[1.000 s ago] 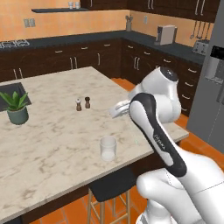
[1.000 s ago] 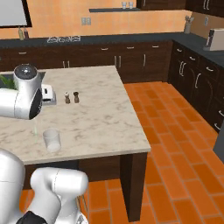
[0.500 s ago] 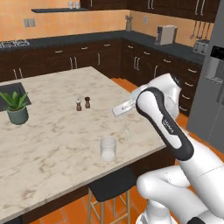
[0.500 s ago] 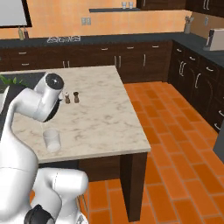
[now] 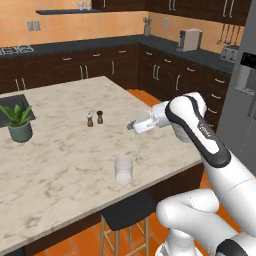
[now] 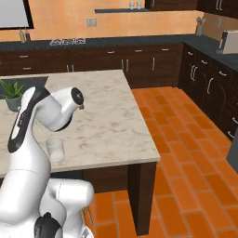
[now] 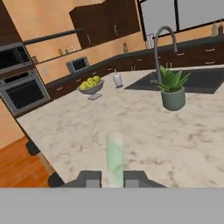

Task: Take a straw from the drawer in front and place it inside the glass cup on the dining counter.

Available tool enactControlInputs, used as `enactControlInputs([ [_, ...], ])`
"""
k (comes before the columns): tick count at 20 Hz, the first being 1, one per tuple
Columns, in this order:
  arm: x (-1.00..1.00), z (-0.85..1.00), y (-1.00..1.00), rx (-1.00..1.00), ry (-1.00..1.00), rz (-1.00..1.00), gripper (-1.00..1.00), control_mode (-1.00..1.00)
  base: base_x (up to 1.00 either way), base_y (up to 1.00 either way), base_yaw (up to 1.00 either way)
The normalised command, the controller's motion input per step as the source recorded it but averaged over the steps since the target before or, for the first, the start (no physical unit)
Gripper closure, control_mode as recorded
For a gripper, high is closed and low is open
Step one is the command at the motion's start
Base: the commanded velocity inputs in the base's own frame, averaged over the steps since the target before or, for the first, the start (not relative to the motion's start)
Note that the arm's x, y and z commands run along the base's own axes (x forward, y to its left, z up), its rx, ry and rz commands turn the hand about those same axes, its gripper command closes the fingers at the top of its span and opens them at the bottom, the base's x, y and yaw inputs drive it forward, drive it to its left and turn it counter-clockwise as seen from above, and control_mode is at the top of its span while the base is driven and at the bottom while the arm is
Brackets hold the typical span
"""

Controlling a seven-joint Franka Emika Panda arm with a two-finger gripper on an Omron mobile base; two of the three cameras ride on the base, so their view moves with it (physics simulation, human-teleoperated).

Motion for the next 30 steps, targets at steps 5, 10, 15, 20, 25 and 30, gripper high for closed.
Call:
enactControlInputs([
  [5,0.00,-0.02,0.00,0.14,-0.09,0.23,1.00,-1.00,0.00,0.00,0.00],
  [10,0.02,0.00,0.00,0.14,-0.03,0.16,1.00,-1.00,0.00,0.00,0.00],
  [15,0.00,-0.04,0.00,0.03,-0.17,0.15,1.00,-1.00,0.00,0.00,0.00],
  [20,-0.10,-0.03,-0.03,0.00,-0.22,0.13,1.00,-1.00,0.00,0.00,0.00],
  [25,-0.17,-0.14,-0.08,0.00,-0.17,0.12,1.00,-1.00,0.00,0.00,0.00],
  [30,-0.05,-0.25,-0.08,0.03,-0.11,0.11,1.00,-1.00,0.00,0.00,0.00],
])
